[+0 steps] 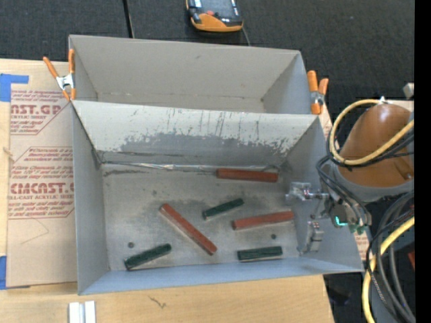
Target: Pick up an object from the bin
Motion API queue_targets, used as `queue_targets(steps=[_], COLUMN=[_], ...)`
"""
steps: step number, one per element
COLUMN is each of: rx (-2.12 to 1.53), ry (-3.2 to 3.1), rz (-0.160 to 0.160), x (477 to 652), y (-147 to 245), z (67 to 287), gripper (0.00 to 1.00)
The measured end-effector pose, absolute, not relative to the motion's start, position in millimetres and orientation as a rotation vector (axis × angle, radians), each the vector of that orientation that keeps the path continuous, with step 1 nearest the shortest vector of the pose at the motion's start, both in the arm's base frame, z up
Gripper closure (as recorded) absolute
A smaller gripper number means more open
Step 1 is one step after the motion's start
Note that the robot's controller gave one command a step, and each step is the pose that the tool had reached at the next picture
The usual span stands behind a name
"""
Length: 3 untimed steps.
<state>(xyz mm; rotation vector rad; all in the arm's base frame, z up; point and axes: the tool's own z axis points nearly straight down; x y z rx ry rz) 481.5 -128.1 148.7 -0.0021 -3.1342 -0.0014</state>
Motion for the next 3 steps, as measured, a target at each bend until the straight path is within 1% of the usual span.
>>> queue_targets(steps=[1, 2, 3], rx=[0.0, -0.061, -0.038], ry=[-3.141, -3.148, -3.134], rz=[0.001, 0.0, -0.004], x=[483.6, 525.5, 524.2], y=[-128, -95, -85], z=[152, 84, 113], gripper=[0.0, 0.0, 0.0])
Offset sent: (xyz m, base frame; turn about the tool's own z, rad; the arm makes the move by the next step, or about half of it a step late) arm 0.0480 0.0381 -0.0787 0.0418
